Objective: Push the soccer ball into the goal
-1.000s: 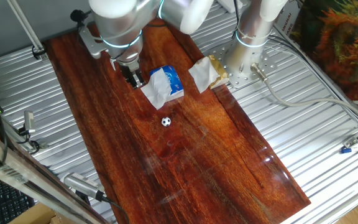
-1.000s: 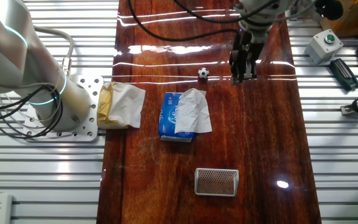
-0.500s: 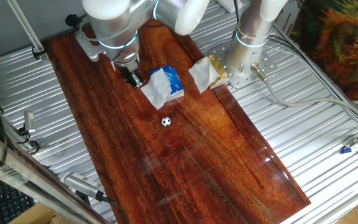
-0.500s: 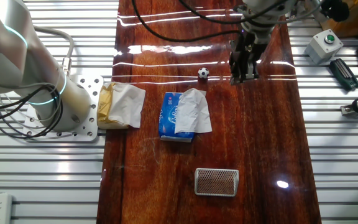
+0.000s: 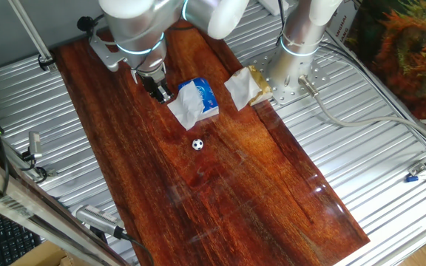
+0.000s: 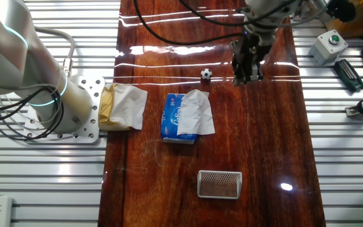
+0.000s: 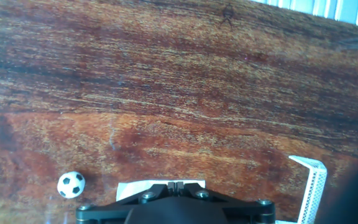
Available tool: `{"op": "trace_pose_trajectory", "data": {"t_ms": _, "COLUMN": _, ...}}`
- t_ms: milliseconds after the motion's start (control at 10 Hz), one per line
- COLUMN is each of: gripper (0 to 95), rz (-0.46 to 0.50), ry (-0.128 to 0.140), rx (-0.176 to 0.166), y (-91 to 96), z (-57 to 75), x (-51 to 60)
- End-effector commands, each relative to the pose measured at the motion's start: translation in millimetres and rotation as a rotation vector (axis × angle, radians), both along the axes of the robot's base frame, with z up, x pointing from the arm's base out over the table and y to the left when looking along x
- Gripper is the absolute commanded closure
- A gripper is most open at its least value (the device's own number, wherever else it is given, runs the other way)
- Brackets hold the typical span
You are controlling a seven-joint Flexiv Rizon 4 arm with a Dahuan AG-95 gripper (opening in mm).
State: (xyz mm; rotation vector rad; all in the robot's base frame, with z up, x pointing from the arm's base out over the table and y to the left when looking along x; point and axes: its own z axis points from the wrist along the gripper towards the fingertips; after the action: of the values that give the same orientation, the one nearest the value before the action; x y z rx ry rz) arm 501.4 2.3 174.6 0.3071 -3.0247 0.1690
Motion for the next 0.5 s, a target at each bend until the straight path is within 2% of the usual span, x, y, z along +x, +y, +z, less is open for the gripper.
{"op": "trace_pose_trajectory", "data": {"t_ms": 100, "gripper": 95.0, "rz": 0.009, "ry": -0.001, "rx": 0.014, "y": 0.2, "z": 0.7, "x": -0.7}}
{"op": "trace_pose_trajectory", "data": {"t_ms": 500, "gripper": 95.0, "rz": 0.033, "ry": 0.003, "rx": 0.013, "y": 0.2, "z": 0.7, "x": -0.7}}
